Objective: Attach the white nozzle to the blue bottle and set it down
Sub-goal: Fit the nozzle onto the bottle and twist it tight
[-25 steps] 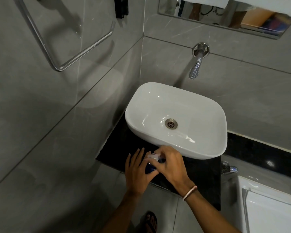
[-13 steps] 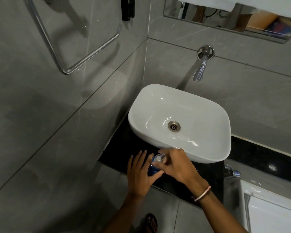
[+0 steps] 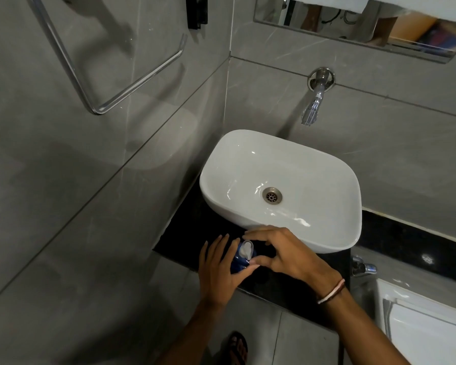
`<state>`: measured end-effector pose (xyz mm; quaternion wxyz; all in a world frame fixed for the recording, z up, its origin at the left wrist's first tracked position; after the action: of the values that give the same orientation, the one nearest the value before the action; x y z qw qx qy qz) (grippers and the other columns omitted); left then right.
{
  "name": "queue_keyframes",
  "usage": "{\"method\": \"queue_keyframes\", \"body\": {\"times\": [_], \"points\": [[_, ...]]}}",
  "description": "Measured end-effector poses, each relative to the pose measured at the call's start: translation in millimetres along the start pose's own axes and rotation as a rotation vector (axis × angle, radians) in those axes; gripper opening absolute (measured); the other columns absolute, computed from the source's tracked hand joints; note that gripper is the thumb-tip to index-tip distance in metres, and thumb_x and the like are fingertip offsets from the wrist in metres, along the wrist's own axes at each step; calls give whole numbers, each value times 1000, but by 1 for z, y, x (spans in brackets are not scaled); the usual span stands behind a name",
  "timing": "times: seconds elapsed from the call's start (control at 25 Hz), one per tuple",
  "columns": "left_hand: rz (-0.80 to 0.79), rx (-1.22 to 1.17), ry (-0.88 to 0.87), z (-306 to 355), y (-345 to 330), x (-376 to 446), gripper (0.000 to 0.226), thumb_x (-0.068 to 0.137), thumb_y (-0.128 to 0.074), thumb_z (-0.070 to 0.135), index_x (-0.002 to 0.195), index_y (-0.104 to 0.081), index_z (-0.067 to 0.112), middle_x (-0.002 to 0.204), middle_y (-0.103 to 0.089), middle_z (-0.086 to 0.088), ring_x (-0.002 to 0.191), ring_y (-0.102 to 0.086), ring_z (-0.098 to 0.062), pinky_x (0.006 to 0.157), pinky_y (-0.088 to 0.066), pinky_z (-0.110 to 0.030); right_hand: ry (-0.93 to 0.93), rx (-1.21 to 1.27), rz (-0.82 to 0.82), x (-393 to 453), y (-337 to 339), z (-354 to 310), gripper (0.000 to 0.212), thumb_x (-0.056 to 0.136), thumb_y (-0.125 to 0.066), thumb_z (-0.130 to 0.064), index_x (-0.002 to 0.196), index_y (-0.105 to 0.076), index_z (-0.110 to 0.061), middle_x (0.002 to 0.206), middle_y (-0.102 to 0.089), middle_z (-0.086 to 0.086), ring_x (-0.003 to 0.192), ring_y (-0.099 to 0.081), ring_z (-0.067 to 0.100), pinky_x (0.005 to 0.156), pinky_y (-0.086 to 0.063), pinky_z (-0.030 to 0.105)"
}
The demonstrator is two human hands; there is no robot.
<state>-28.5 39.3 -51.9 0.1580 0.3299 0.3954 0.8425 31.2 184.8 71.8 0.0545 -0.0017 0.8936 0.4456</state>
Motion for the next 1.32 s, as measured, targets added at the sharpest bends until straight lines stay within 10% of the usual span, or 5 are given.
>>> {"method": "queue_keyframes", "body": {"times": [0.32,0.84,1.04,1.32], "points": [[-5,-6,9,-1,-1,-2,71,68,-75,63,119,-69,15,125,-69,-9,119,-63,-27,103,-47,-54,-55,130,41,1,-15,16,63,73,-87,-47,130,-63,-34,123,-70,-19,110,-61,-14,95,-49,8],[-42,-20,76,5,-1,-4,71,63,-86,51,122,-68,14,122,-71,-3,119,-63,-25,102,-46,-55,-142,342,365,-12,-66,34,49,87,-78,-5,126,-65,-31,111,-60,-54,118,-52,-27,119,-32,15],[-32,-2,55,5,3,-2,66,68,-79,53,120,-69,15,120,-72,1,120,-62,-23,101,-47,-56,-50,349,283,-13,-51,26,58,84,-82,-37,138,-62,-26,133,-67,-14,126,-59,-6,110,-45,14],[-59,-2,60,5,3,-3,64,75,-61,62,121,-69,18,123,-71,4,122,-60,-21,102,-45,-54,-58,381,287,-8,-42,9,42,79,-78,-58,119,-65,-53,119,-70,-30,115,-66,-5,99,-49,9]]}}
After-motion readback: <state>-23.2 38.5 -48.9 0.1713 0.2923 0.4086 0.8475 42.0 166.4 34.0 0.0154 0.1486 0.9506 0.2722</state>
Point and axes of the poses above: each hand's wrist, its own x-axis towards the middle knuckle, its own y-axis out of the back of the hand, z = x × y, the point moved 4 cm from there along x, towards the middle knuckle
